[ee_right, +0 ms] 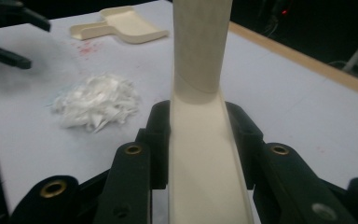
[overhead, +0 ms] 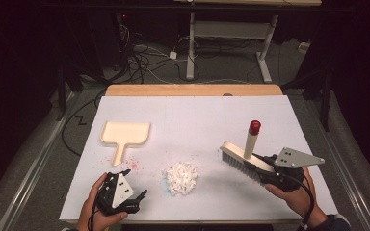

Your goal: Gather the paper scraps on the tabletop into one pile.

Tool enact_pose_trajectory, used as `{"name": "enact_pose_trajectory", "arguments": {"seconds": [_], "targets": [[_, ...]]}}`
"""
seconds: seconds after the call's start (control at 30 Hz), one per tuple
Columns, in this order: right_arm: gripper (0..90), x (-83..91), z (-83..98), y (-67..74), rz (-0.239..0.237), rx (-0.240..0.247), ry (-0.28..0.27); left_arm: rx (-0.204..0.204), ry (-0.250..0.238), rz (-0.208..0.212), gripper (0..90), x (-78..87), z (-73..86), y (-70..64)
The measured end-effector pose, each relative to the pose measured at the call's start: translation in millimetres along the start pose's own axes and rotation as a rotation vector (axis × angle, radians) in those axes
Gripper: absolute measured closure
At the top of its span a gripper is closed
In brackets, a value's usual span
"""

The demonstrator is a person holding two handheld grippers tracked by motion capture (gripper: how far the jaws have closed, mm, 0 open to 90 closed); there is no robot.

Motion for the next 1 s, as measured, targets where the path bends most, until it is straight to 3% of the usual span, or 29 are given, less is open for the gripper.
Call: {"name": "enact_pose_trajectory", "arguments": {"seconds": [0.13, 0.27, 0.4, 0.47, 0.53, 0.63, 0.7, 0.77, 0.83, 0.9, 1.0], "targets": [[68.2, 9.3, 10.1, 4.3, -0.067, 0.013, 0.022, 0.004, -0.001, -0.001, 16.7, 0.7, 0.7, 0.4], [68.2, 17.9, 22.1, 11.5, -0.107, 0.071, 0.064, 0.002, 0.002, -0.001, 16.7, 0.8, 1.5, 0.7], [68.2, 18.8, 33.8, 10.0, -0.143, 0.061, 0.114, 0.005, 0.003, 0.003, 16.7, 0.7, 1.5, 0.9], [68.1, 18.0, 38.0, 6.0, -0.152, 0.063, 0.139, 0.013, -0.002, 0.011, 16.7, 0.7, 1.2, 0.9], [68.0, 18.8, 41.5, 0.3, -0.165, 0.095, 0.164, 0.018, 0.001, 0.016, 16.7, -0.3, 1.6, 1.6], [67.9, 17.3, 42.9, -10.4, -0.182, 0.066, 0.184, 0.015, 0.009, 0.018, 16.7, -2.4, 1.7, 1.7], [67.9, 12.4, 43.9, -17.6, -0.159, 0.059, 0.205, 0.010, 0.010, 0.018, 16.7, -2.3, 1.4, 1.2], [67.8, 6.8, 44.5, -23.9, -0.176, 0.054, 0.223, 0.010, 0.008, 0.018, 16.7, -1.9, 1.0, 0.5], [67.7, 2.1, 43.0, -30.5, -0.183, 0.059, 0.236, 0.017, 0.005, 0.018, 16.7, -1.0, 0.7, 0.1], [66.5, 0.6, 39.5, -38.6, -0.163, 0.103, 0.265, 0.028, 0.002, 0.021, 16.6, -0.8, 0.1, 0.1], [65.1, -4.9, 34.4, -50.4, -0.200, 0.099, 0.285, 0.017, 0.008, 0.018, 16.7, -0.5, -0.2, -0.8]]}}
Point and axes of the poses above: each handheld gripper's, and its own axes: x roughly backward along the jaws, z roughly out of its underside, y roughly to its left, the point moved 5 cm from there along -x, roughly forward along the jaws, and after that the axes turned 13 degrees about y, right-handed, at the moved point
